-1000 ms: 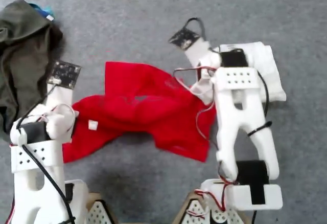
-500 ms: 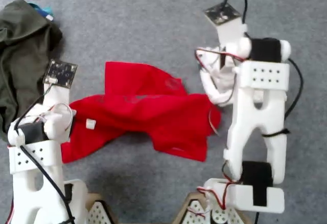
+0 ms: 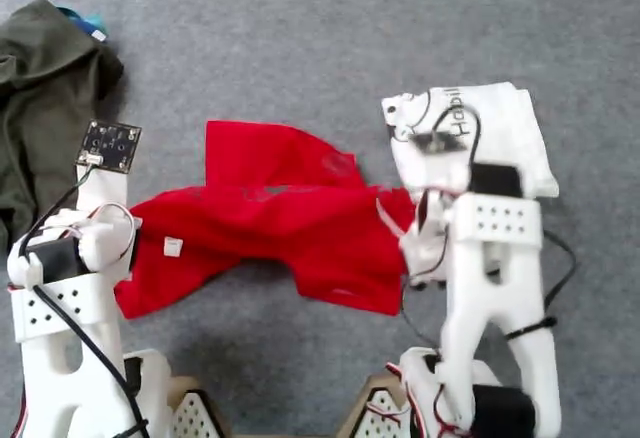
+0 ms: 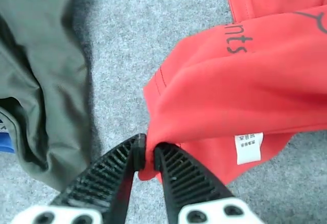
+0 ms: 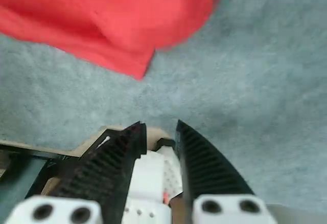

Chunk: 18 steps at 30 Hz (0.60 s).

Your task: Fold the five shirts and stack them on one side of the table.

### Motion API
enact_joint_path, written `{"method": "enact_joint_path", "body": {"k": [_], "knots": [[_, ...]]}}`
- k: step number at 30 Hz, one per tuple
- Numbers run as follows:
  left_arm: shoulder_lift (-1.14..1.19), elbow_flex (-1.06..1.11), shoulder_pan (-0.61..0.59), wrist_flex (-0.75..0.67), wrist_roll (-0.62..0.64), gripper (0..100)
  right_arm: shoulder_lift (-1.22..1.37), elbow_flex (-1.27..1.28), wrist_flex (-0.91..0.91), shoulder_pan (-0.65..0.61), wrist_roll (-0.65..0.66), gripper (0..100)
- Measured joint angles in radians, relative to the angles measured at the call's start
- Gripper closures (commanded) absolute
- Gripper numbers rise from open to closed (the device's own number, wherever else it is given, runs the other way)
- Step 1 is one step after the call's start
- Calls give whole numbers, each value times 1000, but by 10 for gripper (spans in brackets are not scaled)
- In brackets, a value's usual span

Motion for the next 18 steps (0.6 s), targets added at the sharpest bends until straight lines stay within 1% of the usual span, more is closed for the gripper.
{"method": "enact_joint_path", "body": {"k": [4, 9, 15, 18], "knots": [[0, 0, 0, 0, 0, 971, -14, 43, -54, -84, -87, 876], [0, 0, 0, 0, 0, 971, 78, 52, -98, -199, -114, 875], [0, 0, 0, 0, 0, 971, 328, 52, -235, -216, -112, 877], [0, 0, 0, 0, 0, 971, 440, 52, -299, -216, -86, 878]]}}
